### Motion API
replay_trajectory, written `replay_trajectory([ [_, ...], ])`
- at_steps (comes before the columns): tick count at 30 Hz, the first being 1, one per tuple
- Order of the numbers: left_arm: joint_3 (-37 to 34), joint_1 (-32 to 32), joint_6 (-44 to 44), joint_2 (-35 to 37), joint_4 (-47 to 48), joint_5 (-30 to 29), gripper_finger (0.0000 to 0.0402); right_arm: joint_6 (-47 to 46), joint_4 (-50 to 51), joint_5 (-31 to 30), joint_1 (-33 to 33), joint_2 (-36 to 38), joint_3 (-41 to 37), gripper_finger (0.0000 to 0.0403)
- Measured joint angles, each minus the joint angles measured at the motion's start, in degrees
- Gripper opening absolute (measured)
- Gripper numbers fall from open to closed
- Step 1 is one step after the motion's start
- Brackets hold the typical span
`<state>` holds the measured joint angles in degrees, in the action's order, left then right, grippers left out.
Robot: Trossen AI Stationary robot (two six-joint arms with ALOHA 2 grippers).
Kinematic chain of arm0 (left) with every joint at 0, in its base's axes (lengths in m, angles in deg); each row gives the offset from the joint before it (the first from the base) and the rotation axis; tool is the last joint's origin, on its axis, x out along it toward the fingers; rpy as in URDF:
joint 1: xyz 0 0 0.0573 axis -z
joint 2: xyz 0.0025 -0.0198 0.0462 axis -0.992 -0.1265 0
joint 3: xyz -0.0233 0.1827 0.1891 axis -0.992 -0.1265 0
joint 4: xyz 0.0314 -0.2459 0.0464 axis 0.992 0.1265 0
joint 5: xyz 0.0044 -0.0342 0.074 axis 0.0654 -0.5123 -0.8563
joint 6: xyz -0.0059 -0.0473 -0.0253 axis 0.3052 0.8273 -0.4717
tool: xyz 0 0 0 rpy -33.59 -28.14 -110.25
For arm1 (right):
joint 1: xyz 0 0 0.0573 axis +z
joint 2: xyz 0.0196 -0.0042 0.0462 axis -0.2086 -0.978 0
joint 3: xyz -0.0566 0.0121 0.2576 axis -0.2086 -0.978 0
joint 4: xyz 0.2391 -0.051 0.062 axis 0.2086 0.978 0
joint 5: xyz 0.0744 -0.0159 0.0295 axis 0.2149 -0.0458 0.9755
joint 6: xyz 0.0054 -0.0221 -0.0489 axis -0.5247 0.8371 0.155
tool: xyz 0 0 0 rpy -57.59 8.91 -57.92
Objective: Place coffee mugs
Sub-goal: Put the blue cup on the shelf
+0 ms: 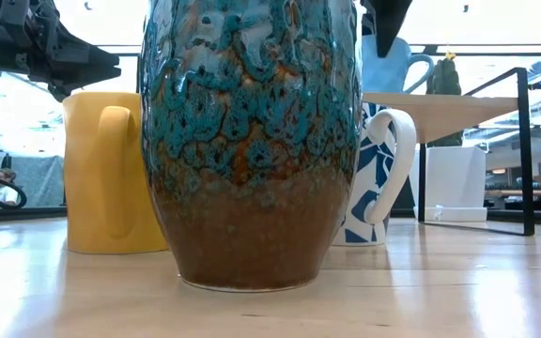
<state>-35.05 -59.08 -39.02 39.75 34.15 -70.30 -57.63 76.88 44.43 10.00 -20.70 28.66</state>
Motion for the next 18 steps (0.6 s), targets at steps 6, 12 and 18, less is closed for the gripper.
replay_trajectory([
  [6, 0.0, 0.01, 0.0, 0.0, -0.03, 0.0, 0.0141, 0.22, -0.09, 0.29, 0.19, -1.0, 0.02, 0.0032],
  [12, 0.0, -0.01, 0.0, 0.0, -0.07, 0.0, 0.0141, 0.28, -0.07, 0.3, 0.21, -1.17, 0.02, 0.0039],
  [18, 0.0, -0.01, 0.0, 0.0, -0.02, 0.0, 0.0141, 0.28, -0.01, 0.35, 0.2, -1.17, 0.02, 0.0073],
])
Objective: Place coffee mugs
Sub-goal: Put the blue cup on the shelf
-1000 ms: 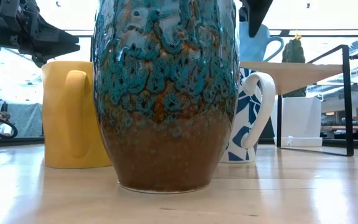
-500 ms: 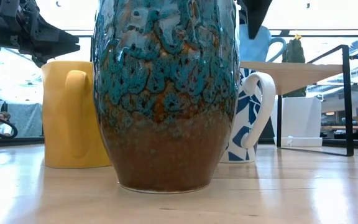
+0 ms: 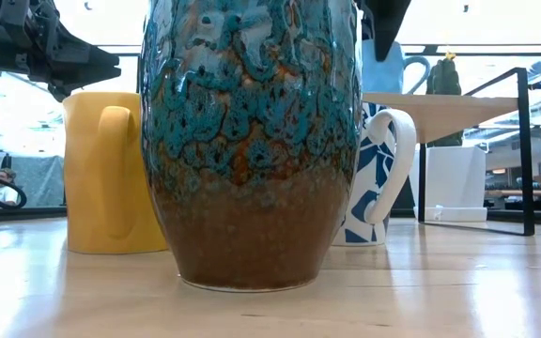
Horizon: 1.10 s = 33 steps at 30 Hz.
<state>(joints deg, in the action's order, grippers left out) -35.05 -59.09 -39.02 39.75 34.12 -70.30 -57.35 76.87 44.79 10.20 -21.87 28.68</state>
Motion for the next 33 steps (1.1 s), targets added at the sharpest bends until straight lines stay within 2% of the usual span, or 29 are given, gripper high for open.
replay_trajectory([
  [9, 0.0, 0.0, -0.02, 0.0, -0.02, 0.0, 0.0141, -0.24, -0.02, 0.39, 0.82, 0.0, 0.0, 0.0174],
  [14, 0.0, 0.02, -0.02, 0.0, -0.02, 0.0, 0.0141, -1.49, -0.02, 0.32, 1.87, 0.0, 0.87, 0.0209],
  [22, 0.0, 0.0, 0.0, 0.0, -0.02, 0.0, 0.0141, -4.43, -0.04, -2.99, 3.63, 0.0, 4.92, 0.0217],
  [33, 0.0, 0.01, 0.0, 0.0, -0.02, 0.0, 0.0141, -12.7, -0.9, -6.17, 2.19, 0.0, 5.29, 0.0215],
])
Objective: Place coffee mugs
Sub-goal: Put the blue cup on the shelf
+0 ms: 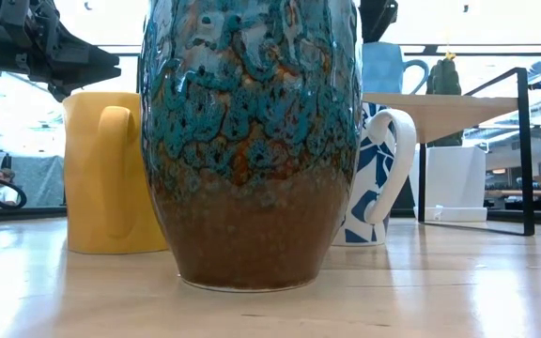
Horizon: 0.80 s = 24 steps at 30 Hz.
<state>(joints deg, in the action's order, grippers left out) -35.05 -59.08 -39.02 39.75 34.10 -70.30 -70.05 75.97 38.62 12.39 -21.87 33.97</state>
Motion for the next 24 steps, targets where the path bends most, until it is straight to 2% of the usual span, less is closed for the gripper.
replay_trajectory([
  [9, 0.0, -0.01, 0.01, 0.0, -0.02, 0.0, 0.0141, -9.67, -4.13, 0.13, -2.84, -0.11, -0.63, 0.0215],
  [17, 0.0, -0.01, -0.02, 0.0, -0.03, 0.0, 0.0141, -9.96, -4.87, 0.26, -3.97, -1.16, -0.62, 0.0209],
  [24, 0.0, 0.0, -0.02, 0.0, 0.06, 0.0, 0.0141, -7.11, -4.45, 2.17, -4.67, -4.38, -0.68, 0.0175],
])
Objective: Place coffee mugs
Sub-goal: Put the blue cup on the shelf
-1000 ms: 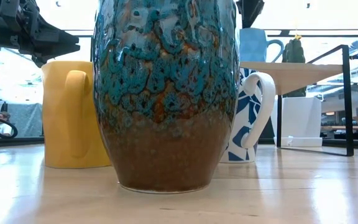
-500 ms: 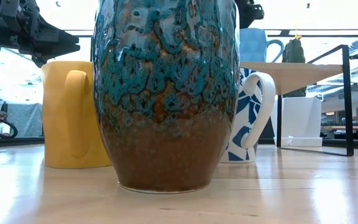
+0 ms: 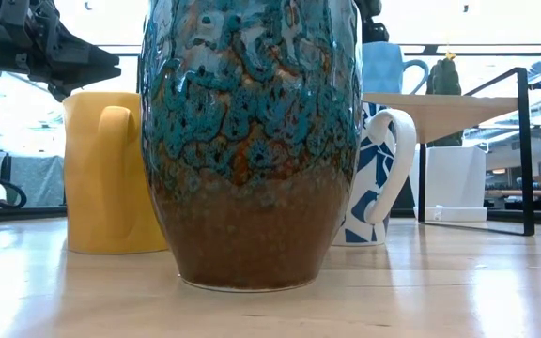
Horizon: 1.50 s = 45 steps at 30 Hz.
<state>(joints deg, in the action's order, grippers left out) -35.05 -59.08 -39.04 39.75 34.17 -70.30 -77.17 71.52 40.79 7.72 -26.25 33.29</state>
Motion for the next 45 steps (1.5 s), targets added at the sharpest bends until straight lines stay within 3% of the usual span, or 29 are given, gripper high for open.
replay_trajectory([
  [21, 0.0, -0.01, 0.0, 0.02, 0.37, 0.0, 0.0141, 7.71, 3.11, 2.55, -0.79, -0.23, 0.11, 0.0032],
  [25, 0.0, -0.01, 0.02, 0.02, 0.37, 0.0, 0.0141, 15.54, 5.43, 2.52, -0.69, 0.03, 0.1, 0.0032],
  [38, 0.0, 0.01, 0.02, 0.02, 0.42, 0.0, 0.0141, 52.97, 5.4, 3.34, -0.58, 1.58, -0.04, 0.0035],
  [45, 0.0, 0.01, 0.82, 0.02, 1.4, 0.02, 0.0141, 55.75, 5.32, -0.52, -0.58, 2.53, -0.09, 0.0033],
])
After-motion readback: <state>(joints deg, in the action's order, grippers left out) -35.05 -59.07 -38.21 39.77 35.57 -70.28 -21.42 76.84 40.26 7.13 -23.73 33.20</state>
